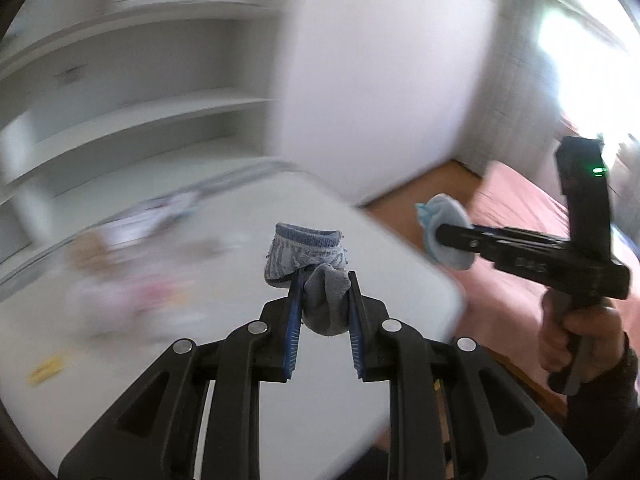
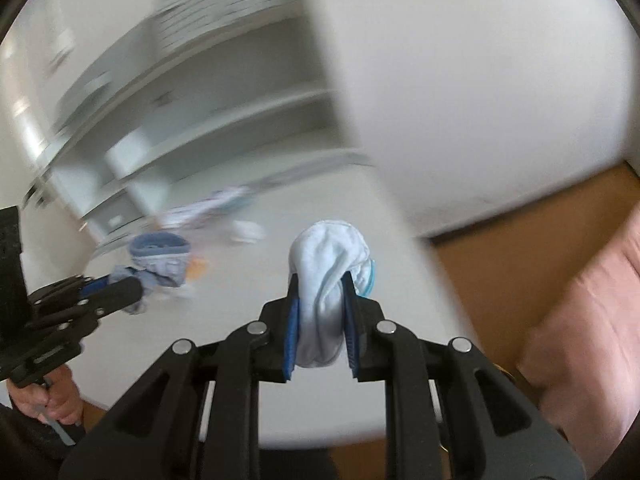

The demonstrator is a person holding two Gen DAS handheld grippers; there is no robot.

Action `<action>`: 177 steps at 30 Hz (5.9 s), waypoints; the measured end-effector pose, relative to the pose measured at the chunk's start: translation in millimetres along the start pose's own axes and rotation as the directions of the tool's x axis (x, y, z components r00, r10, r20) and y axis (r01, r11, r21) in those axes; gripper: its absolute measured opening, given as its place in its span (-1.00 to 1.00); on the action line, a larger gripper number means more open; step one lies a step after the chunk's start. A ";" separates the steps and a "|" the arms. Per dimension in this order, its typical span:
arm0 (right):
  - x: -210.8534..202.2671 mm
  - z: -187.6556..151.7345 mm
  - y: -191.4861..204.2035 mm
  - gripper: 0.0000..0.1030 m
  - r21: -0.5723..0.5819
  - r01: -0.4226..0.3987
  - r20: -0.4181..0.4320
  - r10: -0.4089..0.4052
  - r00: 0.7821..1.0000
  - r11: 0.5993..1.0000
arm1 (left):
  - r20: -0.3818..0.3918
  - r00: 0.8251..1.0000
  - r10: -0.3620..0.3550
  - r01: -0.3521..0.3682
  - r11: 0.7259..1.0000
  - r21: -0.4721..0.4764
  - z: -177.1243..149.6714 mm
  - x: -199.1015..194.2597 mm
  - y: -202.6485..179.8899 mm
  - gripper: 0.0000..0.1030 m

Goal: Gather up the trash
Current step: 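Carry the grey sock toward the bin while the right tool carries the light blue sock, then open the left tool over the bin while the right tool releases its sock, then return to the desk and grasp the yellow plastic toy with the left tool, then grasp the clear plastic bag with the right tool, then carry the yellow toy and plastic bag to the bin and open both tools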

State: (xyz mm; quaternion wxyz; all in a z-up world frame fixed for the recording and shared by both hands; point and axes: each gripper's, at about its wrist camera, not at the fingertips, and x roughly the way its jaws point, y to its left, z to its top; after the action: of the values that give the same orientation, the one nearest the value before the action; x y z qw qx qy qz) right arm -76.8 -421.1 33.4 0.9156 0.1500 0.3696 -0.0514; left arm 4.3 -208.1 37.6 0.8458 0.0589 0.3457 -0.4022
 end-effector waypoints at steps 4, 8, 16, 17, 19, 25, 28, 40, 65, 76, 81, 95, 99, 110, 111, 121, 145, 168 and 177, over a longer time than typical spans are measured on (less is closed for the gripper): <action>-30.8 -37.2 -94.7 -0.62 0.142 0.124 -0.009 -0.124 0.992 0.982 | -0.073 0.985 -0.157 0.163 0.982 0.093 -0.8 53.2 -84.1 -0.61; -43.9 -78.4 -177.9 -0.62 0.261 0.215 -0.065 -0.205 0.977 0.941 | -0.169 0.950 -0.261 0.287 0.945 0.158 -17.0 103.7 -157.6 -0.61; -9.1 -157.8 -278.9 -0.62 0.395 0.265 -0.228 -0.186 0.956 0.879 | -0.353 0.892 -0.283 0.365 0.911 0.193 -73.5 209.3 -237.0 -0.61; -0.1 -167.3 -288.2 -0.62 0.404 0.268 -0.251 -0.176 0.952 0.875 | -0.374 0.886 -0.273 0.363 0.911 0.197 -81.4 221.8 -241.2 -0.61; 19.9 -185.7 -307.4 -0.62 0.429 0.264 -0.293 -0.143 0.945 0.864 | -0.413 0.877 -0.245 0.351 0.914 0.203 -96.0 249.7 -246.4 -0.61; 74.3 -218.6 -338.1 -0.62 0.457 0.264 -0.374 -0.086 0.923 0.850 | -0.507 0.843 -0.183 0.299 0.941 0.157 -123.7 319.0 -242.5 -0.60; 96.7 -224.8 -347.9 -0.62 0.453 0.269 -0.402 -0.074 0.913 0.850 | -0.518 0.843 -0.143 0.270 0.946 0.178 -136.0 339.5 -242.1 -0.60; 127.0 -227.3 -356.3 -0.62 0.461 0.266 -0.428 -0.051 0.902 0.847 | -0.568 0.811 -0.141 0.258 0.957 0.131 -151.0 377.4 -234.6 -0.60; -27.4 -152.3 -310.5 0.57 0.336 0.382 -0.201 -0.331 0.922 0.861 | -0.362 0.898 -0.250 0.337 0.920 0.202 -73.4 248.5 -267.7 0.73; -34.0 -45.6 -109.4 0.69 0.030 0.129 0.025 -0.130 0.991 0.991 | -0.092 0.995 -0.026 0.043 0.982 0.186 -17.3 69.8 -113.7 0.78; 33.9 -23.8 27.2 0.69 -0.183 -0.118 -0.070 0.107 0.992 0.976 | -0.062 0.967 0.248 -0.239 0.964 0.120 -27.1 9.5 23.2 0.78; 95.9 -8.3 244.7 0.69 -0.440 -0.333 -0.213 0.263 0.941 0.834 | -0.269 0.846 0.461 -0.433 0.887 0.159 -102.9 -70.0 280.1 0.77; 97.5 -6.6 252.6 0.69 -0.459 -0.325 -0.225 0.245 0.943 0.827 | -0.299 0.844 0.444 -0.410 0.896 0.171 -110.0 -58.5 295.3 0.77; 135.8 6.1 281.0 0.69 -0.503 -0.328 -0.294 0.199 0.935 0.800 | -0.289 0.900 0.325 -0.314 0.946 0.085 -102.4 -43.0 307.7 -0.12; 143.2 6.6 286.0 0.69 -0.516 -0.340 -0.313 0.196 0.929 0.786 | -0.290 0.900 0.324 -0.313 0.946 0.085 -103.2 -44.2 306.9 -0.44; 195.4 -5.4 321.9 0.68 -0.692 -0.297 -0.342 0.063 0.937 0.658 | -0.286 0.901 0.327 -0.344 0.939 -0.013 -114.3 -74.4 294.5 -0.76; 67.1 39.7 165.9 -0.39 -0.381 -0.254 -0.096 0.236 0.967 0.889 | -0.043 0.954 0.295 -0.295 0.955 0.007 -26.6 -80.4 165.5 -0.76; -46.7 -162.3 -283.6 -0.39 0.314 0.322 -0.167 -0.282 0.945 0.893 | -0.306 0.898 -0.317 0.406 0.865 0.294 -45.9 176.0 -245.9 -0.76; 20.8 -223.2 -343.6 -0.39 0.398 0.320 -0.340 -0.186 0.922 0.860 | -0.459 0.855 -0.241 0.408 0.859 0.309 -107.0 284.4 -261.5 -0.76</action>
State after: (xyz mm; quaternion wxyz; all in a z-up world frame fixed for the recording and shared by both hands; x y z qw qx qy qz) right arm -279.8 -677.4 -214.5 0.7773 0.3113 0.4945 -0.2331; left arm -117.3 -524.7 -176.2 0.6439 0.2501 0.4293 -0.5819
